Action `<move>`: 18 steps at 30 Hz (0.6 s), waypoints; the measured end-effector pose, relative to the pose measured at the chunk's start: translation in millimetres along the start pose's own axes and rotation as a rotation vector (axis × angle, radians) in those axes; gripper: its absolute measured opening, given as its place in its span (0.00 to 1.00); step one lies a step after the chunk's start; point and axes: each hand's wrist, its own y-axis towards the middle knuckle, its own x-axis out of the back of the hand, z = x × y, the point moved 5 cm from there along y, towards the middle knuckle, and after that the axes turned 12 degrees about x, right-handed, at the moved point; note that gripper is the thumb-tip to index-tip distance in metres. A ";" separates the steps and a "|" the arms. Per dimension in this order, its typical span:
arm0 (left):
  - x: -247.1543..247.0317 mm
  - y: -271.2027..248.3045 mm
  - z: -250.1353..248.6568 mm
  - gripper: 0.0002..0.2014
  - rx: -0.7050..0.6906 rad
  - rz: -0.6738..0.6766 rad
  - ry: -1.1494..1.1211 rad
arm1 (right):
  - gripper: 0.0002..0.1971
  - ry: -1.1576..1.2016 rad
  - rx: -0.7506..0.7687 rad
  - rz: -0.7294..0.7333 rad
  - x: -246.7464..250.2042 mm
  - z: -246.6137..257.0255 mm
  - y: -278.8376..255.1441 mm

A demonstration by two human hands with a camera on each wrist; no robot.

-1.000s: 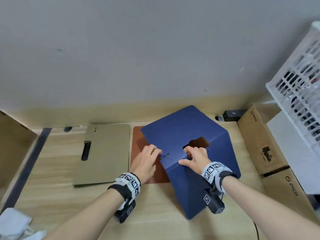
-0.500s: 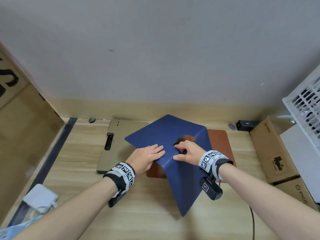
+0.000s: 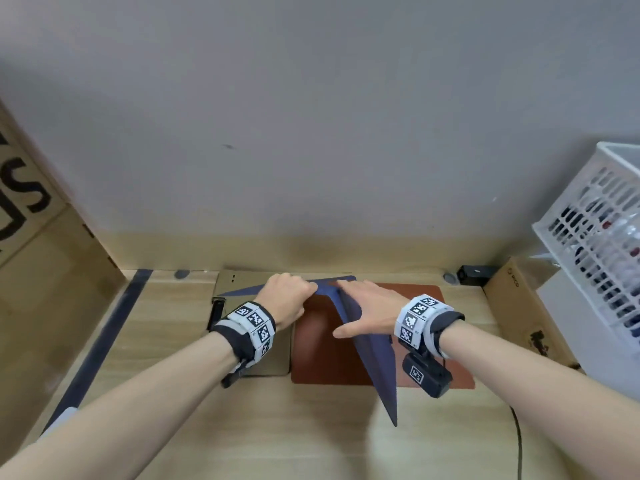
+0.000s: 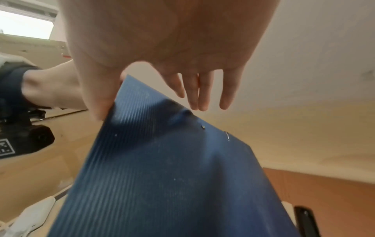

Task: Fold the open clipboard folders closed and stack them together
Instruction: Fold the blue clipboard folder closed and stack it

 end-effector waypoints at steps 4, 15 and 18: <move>27.0 7.3 -1.1 0.13 0.020 -0.021 0.043 | 0.23 -0.076 -0.022 -0.003 24.7 3.2 -8.2; 81.3 23.6 8.6 0.13 0.019 -0.093 0.083 | 0.11 -0.174 -0.062 -0.069 82.4 -0.7 -40.5; 85.5 28.1 13.5 0.13 0.018 -0.098 0.085 | 0.09 -0.225 -0.095 -0.101 94.4 -7.2 -38.7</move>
